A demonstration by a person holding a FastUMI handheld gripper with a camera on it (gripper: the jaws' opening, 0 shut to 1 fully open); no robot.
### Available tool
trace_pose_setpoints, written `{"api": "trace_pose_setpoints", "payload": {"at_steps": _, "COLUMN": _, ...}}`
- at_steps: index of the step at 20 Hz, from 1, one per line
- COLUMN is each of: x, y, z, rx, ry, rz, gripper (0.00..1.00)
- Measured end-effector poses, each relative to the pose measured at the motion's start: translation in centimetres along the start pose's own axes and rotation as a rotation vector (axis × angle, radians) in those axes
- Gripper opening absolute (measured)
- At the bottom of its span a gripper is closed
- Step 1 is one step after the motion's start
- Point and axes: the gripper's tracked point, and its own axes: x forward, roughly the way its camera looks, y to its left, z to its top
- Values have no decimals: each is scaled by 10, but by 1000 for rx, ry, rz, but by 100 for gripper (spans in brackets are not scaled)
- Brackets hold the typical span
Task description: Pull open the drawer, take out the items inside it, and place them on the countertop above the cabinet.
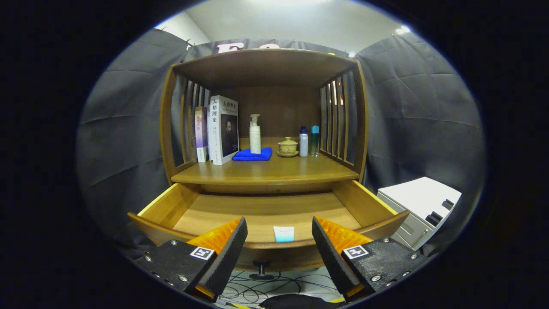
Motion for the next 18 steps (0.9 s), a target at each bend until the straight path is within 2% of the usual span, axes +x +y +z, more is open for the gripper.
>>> {"api": "trace_pose_setpoints", "payload": {"at_steps": 7, "x": 54, "y": -8, "z": -23, "rx": -42, "ry": 221, "rz": -62, "gripper": 94}}
{"api": "trace_pose_setpoints", "payload": {"at_steps": 14, "x": 91, "y": -20, "z": -54, "rx": -23, "ry": 430, "rz": -122, "gripper": 94}}
{"api": "trace_pose_setpoints", "payload": {"at_steps": 18, "x": 105, "y": -20, "z": -77, "rx": -29, "ry": 543, "rz": -118, "gripper": 94}}
